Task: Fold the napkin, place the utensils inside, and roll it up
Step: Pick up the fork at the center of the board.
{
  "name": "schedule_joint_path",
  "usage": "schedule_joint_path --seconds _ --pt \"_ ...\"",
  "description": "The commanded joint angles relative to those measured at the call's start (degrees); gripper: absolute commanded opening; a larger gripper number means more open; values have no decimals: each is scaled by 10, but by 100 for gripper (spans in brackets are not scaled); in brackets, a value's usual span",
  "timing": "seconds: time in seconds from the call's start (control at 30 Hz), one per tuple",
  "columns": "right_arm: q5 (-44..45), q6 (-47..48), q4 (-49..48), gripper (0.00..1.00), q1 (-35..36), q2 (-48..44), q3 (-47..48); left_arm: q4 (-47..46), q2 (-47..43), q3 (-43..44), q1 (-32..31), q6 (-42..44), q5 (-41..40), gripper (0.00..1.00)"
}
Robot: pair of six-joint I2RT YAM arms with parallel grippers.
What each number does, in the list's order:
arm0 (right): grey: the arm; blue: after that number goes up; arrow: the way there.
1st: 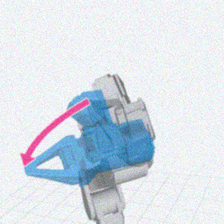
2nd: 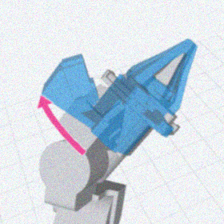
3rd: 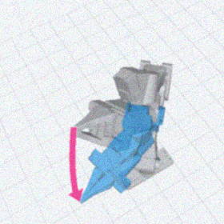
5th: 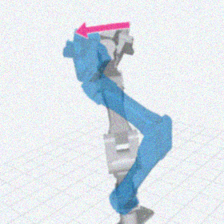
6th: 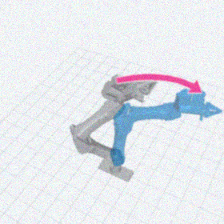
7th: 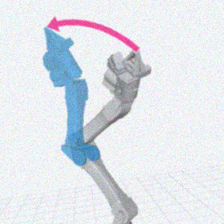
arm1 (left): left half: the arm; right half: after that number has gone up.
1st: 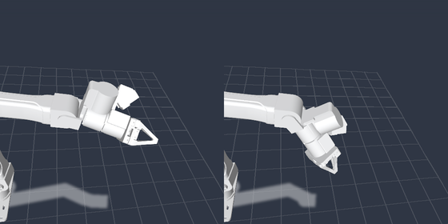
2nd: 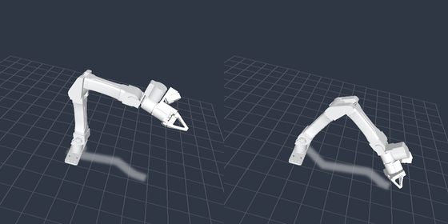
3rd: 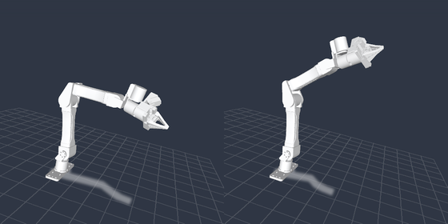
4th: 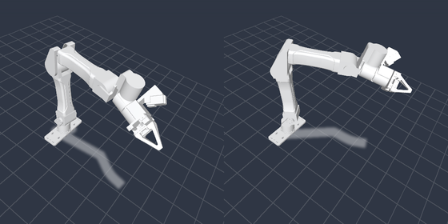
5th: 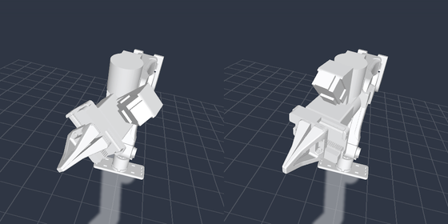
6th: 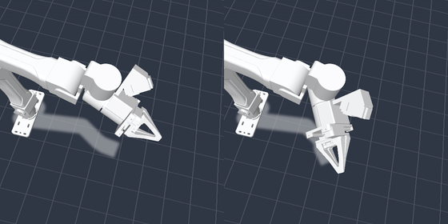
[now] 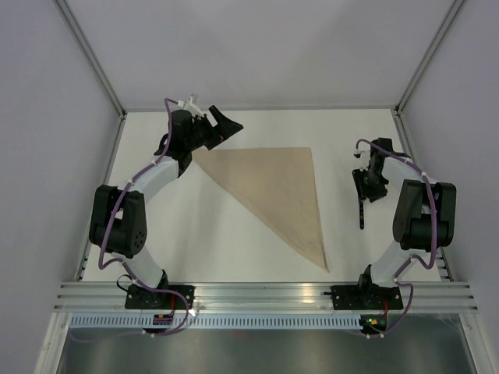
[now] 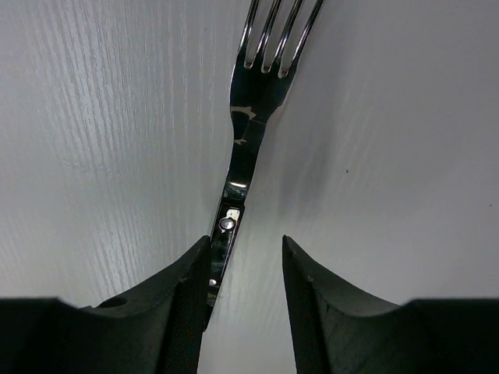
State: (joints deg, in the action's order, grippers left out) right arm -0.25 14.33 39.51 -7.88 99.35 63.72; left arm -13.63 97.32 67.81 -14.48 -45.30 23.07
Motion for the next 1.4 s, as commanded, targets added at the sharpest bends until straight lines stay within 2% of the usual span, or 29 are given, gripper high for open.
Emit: schedule_joint_path --seconds 0.0,0.1,0.3,0.43,0.5,0.6,0.73,0.87,1.0,1.13,1.37 --pt "14 -18 -2 48 -1 -6 -9 -23 -25 -7 3 17 15 94" --pt "14 -20 -11 47 -1 -2 -15 -23 -26 -10 3 15 16 94" --pt "18 -18 -27 33 -1 8 -32 -18 -31 -15 3 15 10 94" --pt "14 -14 -38 29 -1 15 -43 -9 -34 -15 3 17 7 94" --pt "15 -6 -45 21 -1 16 -48 -4 -39 -15 3 19 2 94" --pt "24 12 -51 1 -1 2 -31 5 -43 -13 3 21 -4 94" --pt "-11 33 -9 0 4 -12 62 26 -64 -13 3 29 -18 93" --pt "-15 35 13 0 51 -14 135 66 -100 -5 3 40 -42 93" --pt "-31 4 24 0 154 5 185 111 -135 15 3 44 -80 94" --pt "-46 -44 16 0 250 40 214 184 -160 48 3 45 -164 94" --pt "-24 -78 28 1 412 114 292 251 -188 76 6 49 -219 95"
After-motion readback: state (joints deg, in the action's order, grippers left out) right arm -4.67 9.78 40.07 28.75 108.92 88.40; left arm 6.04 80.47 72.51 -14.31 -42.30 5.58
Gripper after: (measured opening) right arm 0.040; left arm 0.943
